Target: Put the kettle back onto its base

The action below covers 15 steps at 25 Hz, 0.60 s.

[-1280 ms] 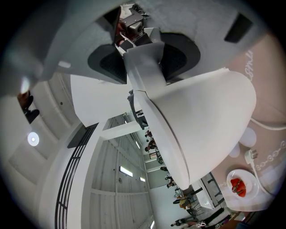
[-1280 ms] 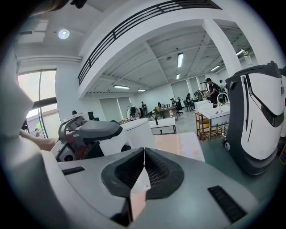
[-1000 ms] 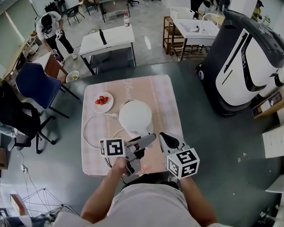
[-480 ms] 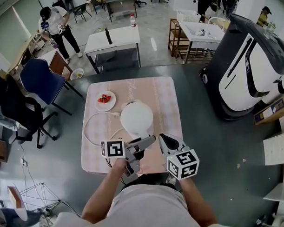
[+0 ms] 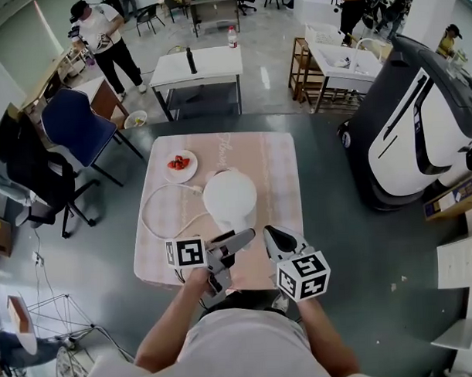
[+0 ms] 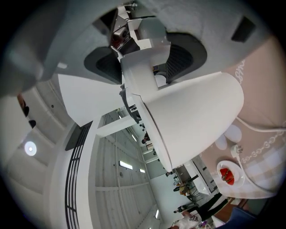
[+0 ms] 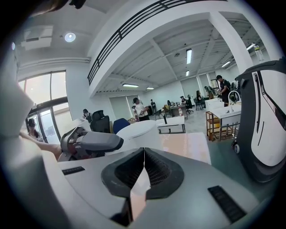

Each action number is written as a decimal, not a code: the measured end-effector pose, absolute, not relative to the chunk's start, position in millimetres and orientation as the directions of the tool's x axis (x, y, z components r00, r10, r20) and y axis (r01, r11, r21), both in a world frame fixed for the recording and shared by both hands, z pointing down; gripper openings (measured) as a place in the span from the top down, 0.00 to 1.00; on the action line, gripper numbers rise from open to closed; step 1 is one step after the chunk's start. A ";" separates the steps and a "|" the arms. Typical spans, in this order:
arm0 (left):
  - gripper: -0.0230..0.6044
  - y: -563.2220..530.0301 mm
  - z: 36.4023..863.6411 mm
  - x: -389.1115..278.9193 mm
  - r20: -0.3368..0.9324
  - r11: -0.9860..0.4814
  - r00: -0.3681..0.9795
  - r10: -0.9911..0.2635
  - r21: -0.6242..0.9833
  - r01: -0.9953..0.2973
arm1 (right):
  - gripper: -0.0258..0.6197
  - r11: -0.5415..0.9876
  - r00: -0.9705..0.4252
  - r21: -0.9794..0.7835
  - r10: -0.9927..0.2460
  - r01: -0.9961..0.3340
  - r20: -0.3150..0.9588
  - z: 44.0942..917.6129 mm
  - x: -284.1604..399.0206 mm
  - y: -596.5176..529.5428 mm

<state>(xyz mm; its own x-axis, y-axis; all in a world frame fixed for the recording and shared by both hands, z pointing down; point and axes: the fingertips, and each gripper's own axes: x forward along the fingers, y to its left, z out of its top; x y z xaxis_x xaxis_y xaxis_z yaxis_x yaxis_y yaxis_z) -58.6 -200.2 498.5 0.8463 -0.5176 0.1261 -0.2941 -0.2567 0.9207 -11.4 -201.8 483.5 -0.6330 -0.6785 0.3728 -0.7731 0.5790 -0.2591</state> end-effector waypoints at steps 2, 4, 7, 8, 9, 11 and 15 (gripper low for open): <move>0.48 -198.8 497.3 -61.8 0.154 -0.269 0.827 -0.540 0.900 -0.343 | 0.95 0.590 -0.643 -0.259 -0.669 -0.765 0.373 483.2 -11.7 -201.0; 0.48 -197.7 495.5 -66.7 0.183 -0.281 0.804 -0.566 0.874 -0.397 | 0.95 0.602 -0.653 -0.260 -0.660 -0.755 0.371 483.2 -13.2 -199.5; 0.48 -197.4 490.4 -80.1 0.216 -0.287 0.746 -0.630 0.827 -0.483 | 0.95 0.622 -0.671 -0.260 -0.644 -0.739 0.367 482.1 -16.7 -196.8; 0.48 -197.4 488.9 -86.0 0.226 -0.285 0.722 -0.654 0.810 -0.512 | 0.95 0.629 -0.678 -0.259 -0.638 -0.732 0.365 481.2 -18.0 -196.0; 0.49 -197.0 487.6 -91.4 0.235 -0.280 0.700 -0.675 0.796 -0.537 | 0.95 0.637 -0.684 -0.258 -0.633 -0.727 0.362 480.0 -19.4 -195.1; 0.52 -194.6 484.7 -98.6 0.246 -0.272 0.666 -0.704 0.773 -0.573 | 0.95 0.650 -0.695 -0.256 -0.624 -0.715 0.356 477.3 -21.8 -193.0; 0.59 -187.2 475.6 -103.3 0.263 -0.278 0.609 -0.748 0.709 -0.648 | 0.95 0.676 -0.718 -0.253 -0.607 -0.692 0.341 470.4 -24.3 -186.5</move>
<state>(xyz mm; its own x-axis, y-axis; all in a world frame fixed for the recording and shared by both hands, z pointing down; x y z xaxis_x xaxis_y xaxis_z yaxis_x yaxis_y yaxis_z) -103.3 -187.2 475.6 0.6087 -0.7484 0.2633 -0.6483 -0.2779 0.7088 -24.3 -186.5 470.4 -0.7179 -0.6069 0.3411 -0.6919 0.6763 -0.2528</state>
